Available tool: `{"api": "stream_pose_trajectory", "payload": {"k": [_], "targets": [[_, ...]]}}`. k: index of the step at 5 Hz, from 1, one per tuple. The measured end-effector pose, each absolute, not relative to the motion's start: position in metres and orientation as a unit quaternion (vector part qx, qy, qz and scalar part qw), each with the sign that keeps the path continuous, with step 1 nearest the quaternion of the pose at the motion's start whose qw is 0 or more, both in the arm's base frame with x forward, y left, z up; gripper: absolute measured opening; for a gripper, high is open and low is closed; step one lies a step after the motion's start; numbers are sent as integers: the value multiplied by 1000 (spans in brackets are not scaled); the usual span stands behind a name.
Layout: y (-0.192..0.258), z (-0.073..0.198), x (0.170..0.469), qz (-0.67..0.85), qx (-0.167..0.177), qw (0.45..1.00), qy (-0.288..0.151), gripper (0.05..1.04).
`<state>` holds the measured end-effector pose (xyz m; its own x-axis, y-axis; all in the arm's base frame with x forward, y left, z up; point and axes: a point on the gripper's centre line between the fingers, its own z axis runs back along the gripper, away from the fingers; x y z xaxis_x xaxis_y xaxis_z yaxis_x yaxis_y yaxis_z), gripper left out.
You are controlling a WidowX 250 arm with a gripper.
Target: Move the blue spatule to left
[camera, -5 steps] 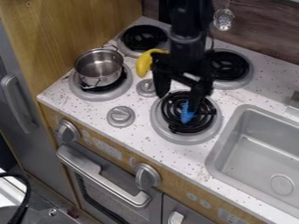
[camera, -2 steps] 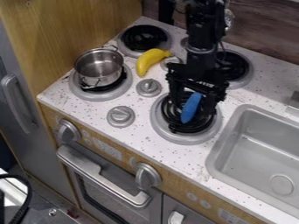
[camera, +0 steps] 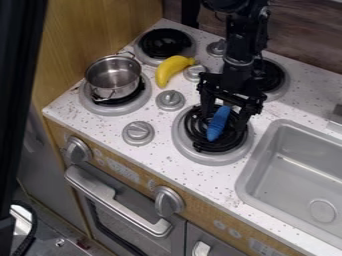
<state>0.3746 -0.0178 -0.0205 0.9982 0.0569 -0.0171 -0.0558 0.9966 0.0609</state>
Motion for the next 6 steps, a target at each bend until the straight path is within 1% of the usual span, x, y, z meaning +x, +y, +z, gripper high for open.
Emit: {"api": "stream_pose_trajectory", "payload": {"k": [1, 2, 3, 5, 6], "targets": [[-14, -28, 383, 35, 26, 999, 11, 1000], [-13, -33, 388, 36, 31, 999, 26, 1000], [-14, -43, 391, 43, 28, 998, 45, 953], [-14, -45, 396, 45, 19, 998, 33, 406], [-12, -41, 399, 33, 26, 999, 34, 369]]}}
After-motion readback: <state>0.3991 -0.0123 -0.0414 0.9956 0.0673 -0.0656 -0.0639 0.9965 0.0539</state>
